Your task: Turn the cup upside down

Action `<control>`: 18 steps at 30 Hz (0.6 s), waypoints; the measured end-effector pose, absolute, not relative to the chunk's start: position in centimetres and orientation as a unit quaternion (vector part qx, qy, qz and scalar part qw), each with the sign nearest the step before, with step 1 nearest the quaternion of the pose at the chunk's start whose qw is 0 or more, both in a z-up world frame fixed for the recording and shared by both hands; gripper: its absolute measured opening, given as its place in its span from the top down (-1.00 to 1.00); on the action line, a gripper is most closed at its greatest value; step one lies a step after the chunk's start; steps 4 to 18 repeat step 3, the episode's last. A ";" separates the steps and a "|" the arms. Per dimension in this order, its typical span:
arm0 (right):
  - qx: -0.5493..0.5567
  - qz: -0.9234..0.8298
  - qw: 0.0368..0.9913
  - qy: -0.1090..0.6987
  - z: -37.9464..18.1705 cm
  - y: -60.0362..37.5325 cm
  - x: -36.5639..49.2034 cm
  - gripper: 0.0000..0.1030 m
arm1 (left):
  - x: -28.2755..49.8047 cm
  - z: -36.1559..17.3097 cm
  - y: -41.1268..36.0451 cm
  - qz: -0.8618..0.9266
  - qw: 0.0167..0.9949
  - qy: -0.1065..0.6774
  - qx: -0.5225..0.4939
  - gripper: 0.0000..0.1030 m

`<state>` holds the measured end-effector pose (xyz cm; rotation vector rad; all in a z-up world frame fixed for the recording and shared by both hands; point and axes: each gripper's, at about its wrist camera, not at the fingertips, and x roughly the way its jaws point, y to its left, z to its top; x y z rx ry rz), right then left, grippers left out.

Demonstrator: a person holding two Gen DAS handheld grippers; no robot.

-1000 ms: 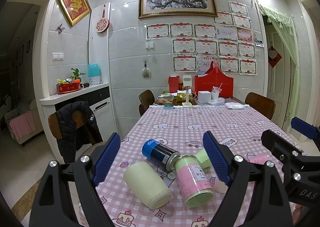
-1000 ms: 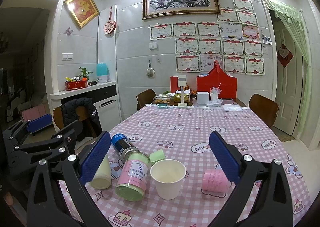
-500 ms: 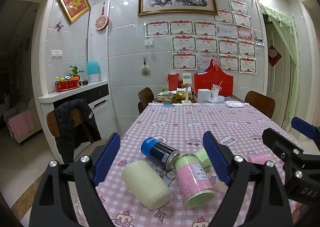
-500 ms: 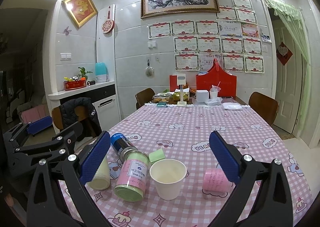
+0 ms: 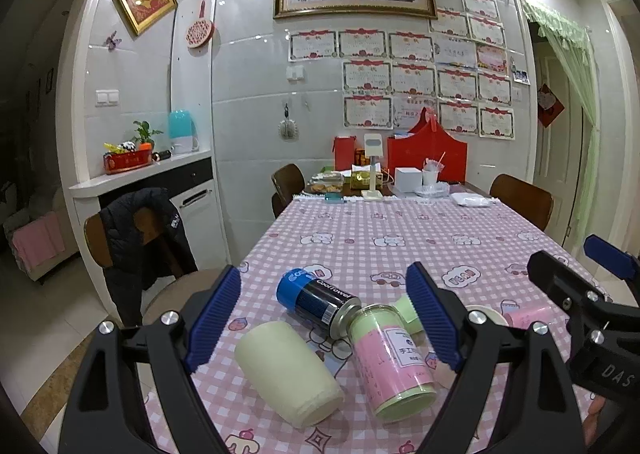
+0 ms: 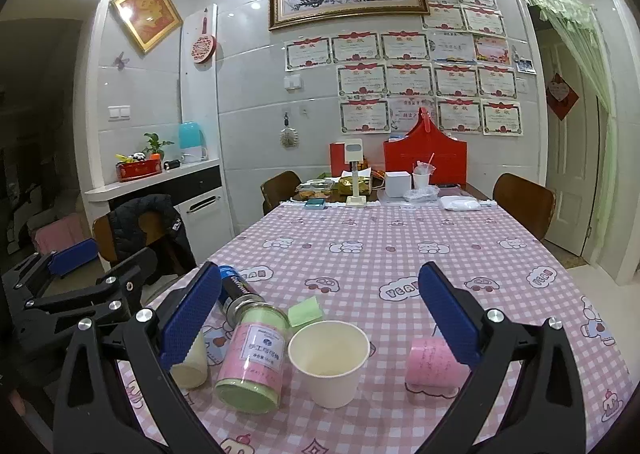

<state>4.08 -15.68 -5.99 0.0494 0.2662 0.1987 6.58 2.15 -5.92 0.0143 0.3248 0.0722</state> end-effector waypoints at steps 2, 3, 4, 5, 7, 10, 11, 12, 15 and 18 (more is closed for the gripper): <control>0.025 0.095 0.986 0.135 -6.2 -15.5 4.7 -0.85 | 7.2 -6.2 2.5 0.038 0.985 0.167 -0.001 -0.62; 0.024 0.095 0.985 0.140 -6.4 -15.4 5.2 -0.85 | 7.6 -6.4 2.7 0.038 0.984 0.172 -0.005 -0.62; 0.024 0.095 0.985 0.140 -6.4 -15.4 5.2 -0.85 | 7.6 -6.4 2.7 0.038 0.984 0.172 -0.005 -0.62; 0.024 0.095 0.985 0.140 -6.4 -15.4 5.2 -0.85 | 7.6 -6.4 2.7 0.038 0.984 0.172 -0.005 -0.62; 0.024 0.095 0.985 0.140 -6.4 -15.4 5.2 -0.85 | 7.6 -6.4 2.7 0.038 0.984 0.172 -0.005 -0.62; 0.024 0.095 0.985 0.140 -6.4 -15.4 5.2 -0.85 | 7.6 -6.4 2.7 0.038 0.984 0.172 -0.005 -0.62; 0.024 0.095 0.985 0.140 -6.4 -15.4 5.2 -0.85 | 7.6 -6.4 2.7 0.038 0.984 0.172 -0.005 -0.62; 0.024 0.095 0.985 0.140 -6.4 -15.4 5.2 -0.85 | 7.6 -6.4 2.7 0.038 0.984 0.172 -0.005 -0.62; 0.024 0.095 0.985 0.140 -6.4 -15.4 5.2 -0.85 | 7.6 -6.4 2.7 0.038 0.984 0.172 -0.005 -0.62; 0.024 0.095 0.985 0.140 -6.4 -15.4 5.2 -0.85 | 7.6 -6.4 2.7 0.038 0.984 0.172 -0.005 -0.62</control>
